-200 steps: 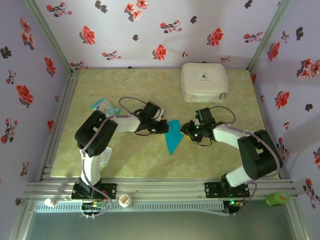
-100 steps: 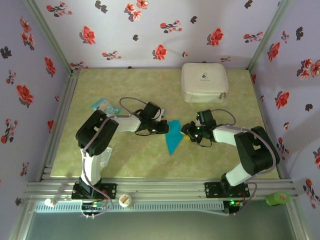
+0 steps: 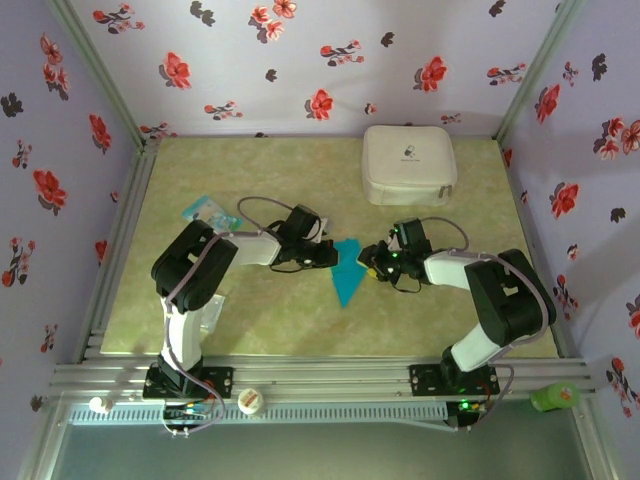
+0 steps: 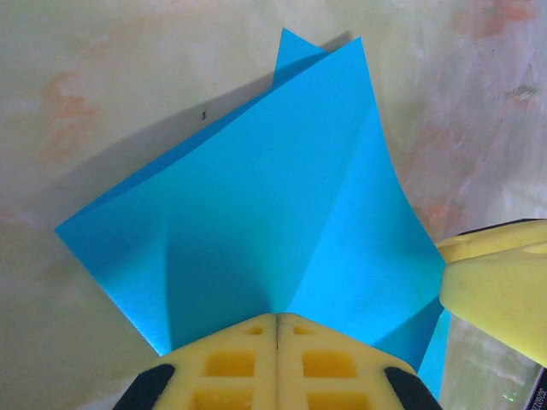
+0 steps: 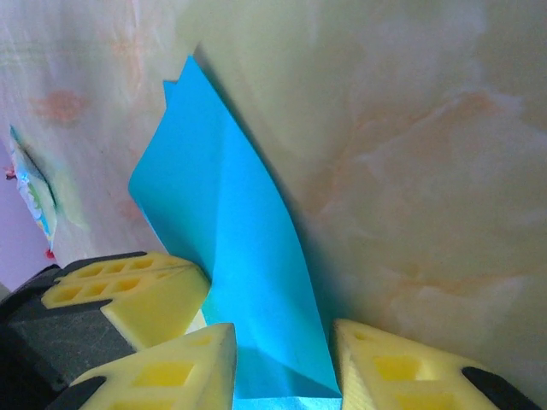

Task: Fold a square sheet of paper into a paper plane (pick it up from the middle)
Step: Fold the wing for the fifth time at the center of the table.

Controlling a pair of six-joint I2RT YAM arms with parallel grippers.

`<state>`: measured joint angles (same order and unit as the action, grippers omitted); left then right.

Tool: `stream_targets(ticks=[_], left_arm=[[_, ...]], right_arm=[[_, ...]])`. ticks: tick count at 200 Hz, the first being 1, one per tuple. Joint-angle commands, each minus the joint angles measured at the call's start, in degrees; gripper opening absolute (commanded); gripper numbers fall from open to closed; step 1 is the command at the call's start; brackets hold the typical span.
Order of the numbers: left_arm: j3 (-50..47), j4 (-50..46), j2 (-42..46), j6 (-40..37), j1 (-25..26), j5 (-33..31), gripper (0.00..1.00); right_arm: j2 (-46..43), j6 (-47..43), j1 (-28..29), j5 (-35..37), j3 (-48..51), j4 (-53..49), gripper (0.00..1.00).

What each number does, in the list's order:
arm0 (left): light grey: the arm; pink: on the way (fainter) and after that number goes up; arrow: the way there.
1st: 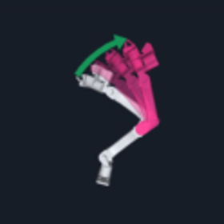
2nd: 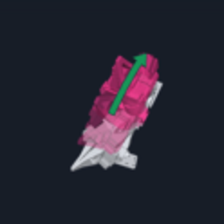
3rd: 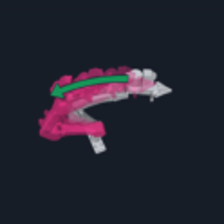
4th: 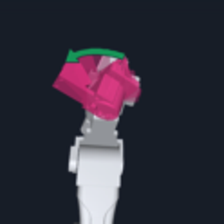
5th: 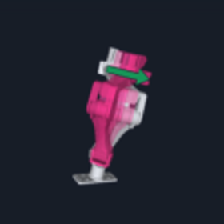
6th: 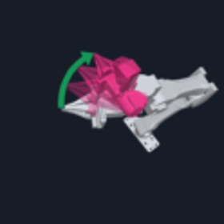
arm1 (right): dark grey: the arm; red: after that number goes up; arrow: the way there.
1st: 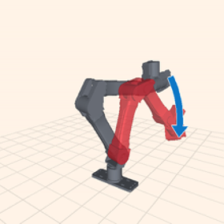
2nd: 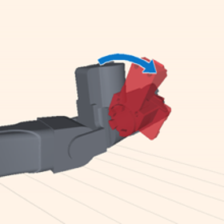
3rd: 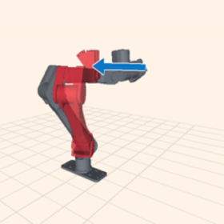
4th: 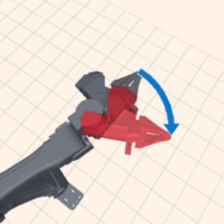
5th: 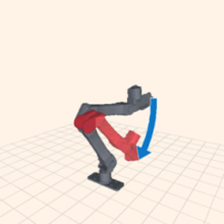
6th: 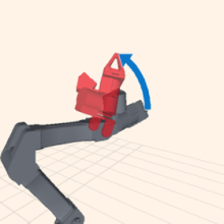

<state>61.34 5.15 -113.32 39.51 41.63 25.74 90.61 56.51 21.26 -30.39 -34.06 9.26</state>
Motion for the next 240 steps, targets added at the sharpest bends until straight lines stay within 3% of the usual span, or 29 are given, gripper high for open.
stream_targets(ticks=[1,93,148,190,218,240], left_arm=[[-1.3,-1.6,-0.6,0.2,-0.1,-0.8,0.02],[-1.8,-1.5,-0.1,-0.1,-0.1,-1.0,0.01],[-1.6,-1.5,0.1,0.0,-0.1,-1.0,0.01],[-1.7,-1.2,1.7,-0.1,0.0,-1.1,0.03],[-2.7,0.3,5.4,0.6,0.0,-1.7,0.18],[-2.9,-0.5,7.5,2.7,-0.1,-2.9,0.20]], right_arm=[[0.9,-3.6,-0.4,-4.2,-1.0,2.0,0.32],[6.2,-16.2,-2.6,-9.3,-7.7,-6.7,0.30],[8.8,-20.2,-3.6,-11.5,-9.7,-10.0,0.21],[8.6,-20.5,-3.9,-11.4,-9.7,-10.4,0.12],[7.0,-16.1,-3.8,-10.9,-8.0,-6.8,0.05],[5.7,-9.3,-3.8,-8.7,-5.5,-2.5,0.04]])
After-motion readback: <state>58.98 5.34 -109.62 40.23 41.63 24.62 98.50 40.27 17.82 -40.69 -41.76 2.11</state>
